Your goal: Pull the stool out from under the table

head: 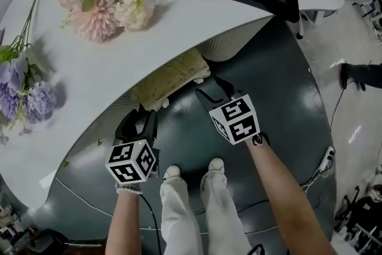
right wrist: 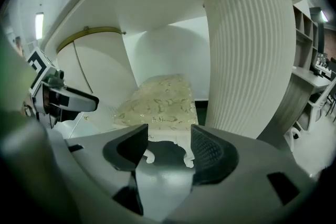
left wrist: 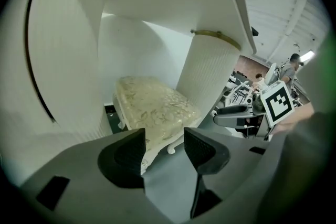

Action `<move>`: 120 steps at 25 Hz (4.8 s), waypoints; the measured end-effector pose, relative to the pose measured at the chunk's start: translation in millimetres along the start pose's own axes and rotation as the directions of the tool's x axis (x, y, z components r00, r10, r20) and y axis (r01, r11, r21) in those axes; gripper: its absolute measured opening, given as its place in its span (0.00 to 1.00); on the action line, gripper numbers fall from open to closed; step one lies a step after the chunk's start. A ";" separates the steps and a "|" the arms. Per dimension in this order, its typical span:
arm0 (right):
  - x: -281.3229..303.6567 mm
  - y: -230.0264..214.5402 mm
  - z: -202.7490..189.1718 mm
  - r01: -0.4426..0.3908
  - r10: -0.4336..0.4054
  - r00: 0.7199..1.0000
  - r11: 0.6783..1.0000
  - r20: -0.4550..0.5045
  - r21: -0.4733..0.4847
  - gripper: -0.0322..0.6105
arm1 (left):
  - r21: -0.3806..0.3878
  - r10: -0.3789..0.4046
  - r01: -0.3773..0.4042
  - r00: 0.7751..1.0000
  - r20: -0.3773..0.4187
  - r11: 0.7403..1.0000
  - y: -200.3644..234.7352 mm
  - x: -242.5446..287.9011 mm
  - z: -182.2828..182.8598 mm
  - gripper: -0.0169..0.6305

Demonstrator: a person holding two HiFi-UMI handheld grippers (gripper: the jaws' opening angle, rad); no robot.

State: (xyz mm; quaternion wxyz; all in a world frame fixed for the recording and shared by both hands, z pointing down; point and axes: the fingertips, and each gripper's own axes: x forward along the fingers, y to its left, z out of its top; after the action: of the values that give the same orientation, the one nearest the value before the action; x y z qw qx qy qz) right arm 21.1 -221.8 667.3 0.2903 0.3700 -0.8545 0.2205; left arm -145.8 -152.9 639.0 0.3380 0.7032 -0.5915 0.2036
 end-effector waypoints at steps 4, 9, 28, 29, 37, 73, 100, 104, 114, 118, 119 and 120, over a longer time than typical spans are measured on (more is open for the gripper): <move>27.8 -8.5 -2.0 -0.011 0.011 1.000 1.000 -0.022 0.006 0.47 | -0.014 0.048 -0.049 0.998 -0.031 0.999 18.1 28.1 -13.5 0.40; 56.5 -25.6 0.7 -0.011 0.011 0.999 1.000 -0.053 0.011 0.51 | -0.098 0.090 -0.095 0.995 -0.051 0.991 32.5 49.0 -28.6 0.41; 82.0 -31.5 0.0 -0.160 0.162 0.986 0.985 -0.043 0.060 0.53 | -0.127 0.062 -0.078 0.991 -0.122 0.989 36.1 75.1 -37.4 0.40; 82.4 -29.8 -0.6 -0.156 0.159 0.986 0.986 -0.047 0.056 0.52 | -0.122 0.066 -0.082 0.989 -0.129 0.989 37.0 74.3 -38.2 0.40; 80.8 -27.9 -2.8 -0.148 0.151 0.986 0.988 -0.074 0.047 0.52 | -0.118 0.107 -0.126 0.981 -0.160 0.985 36.5 71.6 -40.9 0.40; 16.6 -13.8 -60.3 -0.077 0.091 0.987 0.991 -0.132 0.110 0.51 | -0.063 0.035 -0.052 0.967 -0.251 0.997 -5.8 31.3 -93.0 0.35; -52.7 0.1 -124.7 -0.006 0.034 0.988 0.983 -0.148 0.184 0.50 | 0.053 -0.028 0.050 0.937 -0.349 0.997 -51.1 -6.4 -148.6 0.33; -62.0 2.4 -133.4 0.006 0.024 0.988 0.981 -0.152 0.196 0.50 | 0.070 -0.038 0.069 0.930 -0.365 0.995 -56.1 -10.6 -154.6 0.32; -89.9 8.5 -158.8 0.044 -0.005 0.987 0.971 -0.162 0.237 0.50 | 0.121 -0.067 0.127 0.910 -0.408 0.985 -72.3 -23.1 -172.4 0.32; -103.5 10.3 -171.2 0.061 -0.018 0.985 0.966 -0.171 0.252 0.50 | 0.138 -0.082 0.155 0.900 -0.428 0.978 -81.5 -29.3 -181.9 0.32; -106.5 10.8 -174.1 0.065 -0.020 0.985 0.964 -0.173 0.256 0.50 | 0.142 -0.086 0.162 0.898 -0.432 0.977 -83.5 -30.5 -184.0 0.32; -109.3 11.2 -176.7 0.068 -0.022 0.984 0.963 -0.176 0.260 0.50 | 0.146 -0.090 0.169 0.895 -0.436 0.975 -85.2 -31.4 -185.6 0.31</move>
State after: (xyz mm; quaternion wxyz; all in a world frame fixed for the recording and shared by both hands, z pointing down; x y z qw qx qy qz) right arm 132.3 -55.1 723.2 0.3156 0.4047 -0.7804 0.3571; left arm -49.0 8.0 725.3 0.4070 0.7070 -0.4342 0.3821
